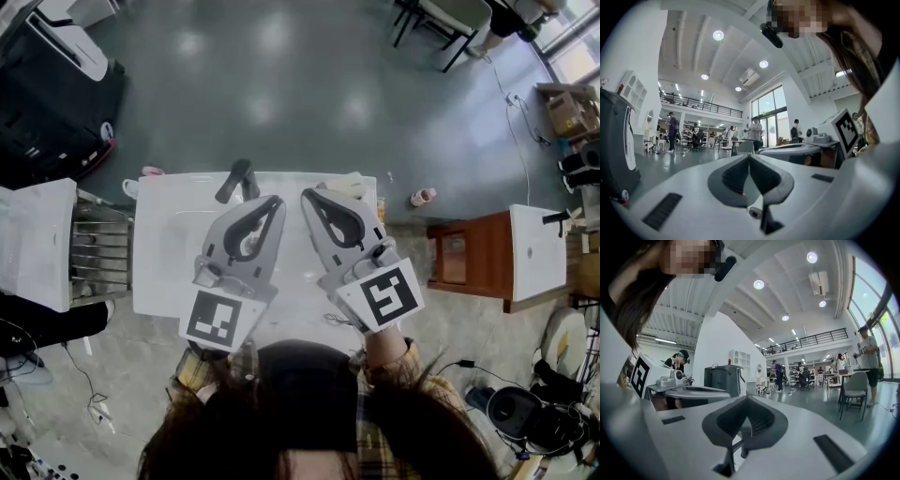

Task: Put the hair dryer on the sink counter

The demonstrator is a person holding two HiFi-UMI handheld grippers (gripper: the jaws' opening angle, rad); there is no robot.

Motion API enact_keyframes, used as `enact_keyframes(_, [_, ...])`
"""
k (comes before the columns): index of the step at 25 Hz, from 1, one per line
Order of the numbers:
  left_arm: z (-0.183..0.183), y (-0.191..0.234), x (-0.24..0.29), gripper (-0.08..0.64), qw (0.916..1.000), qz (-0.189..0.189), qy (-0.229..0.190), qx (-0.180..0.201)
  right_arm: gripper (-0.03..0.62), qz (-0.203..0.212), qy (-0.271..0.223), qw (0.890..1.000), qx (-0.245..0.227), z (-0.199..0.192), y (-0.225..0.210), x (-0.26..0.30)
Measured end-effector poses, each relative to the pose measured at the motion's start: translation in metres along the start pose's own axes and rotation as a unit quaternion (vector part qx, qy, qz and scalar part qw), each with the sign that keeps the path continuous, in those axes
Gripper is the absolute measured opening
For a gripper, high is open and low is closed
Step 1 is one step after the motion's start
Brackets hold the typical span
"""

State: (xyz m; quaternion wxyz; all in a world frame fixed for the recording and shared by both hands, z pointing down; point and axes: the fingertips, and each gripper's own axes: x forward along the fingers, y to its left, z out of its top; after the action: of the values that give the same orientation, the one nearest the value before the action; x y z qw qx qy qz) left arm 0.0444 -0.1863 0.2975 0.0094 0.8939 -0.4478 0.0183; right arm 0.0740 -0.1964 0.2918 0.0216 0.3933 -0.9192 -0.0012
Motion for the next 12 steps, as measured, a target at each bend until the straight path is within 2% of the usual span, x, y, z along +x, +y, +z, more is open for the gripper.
enact_keyframes(12, [-0.0014, 0.0001, 0.0019, 0.021, 1.0, -0.001, 0.004, -0.004, 0.015, -0.004, 0.001, 1.0, 0.005, -0.0002, -0.0047, -0.003])
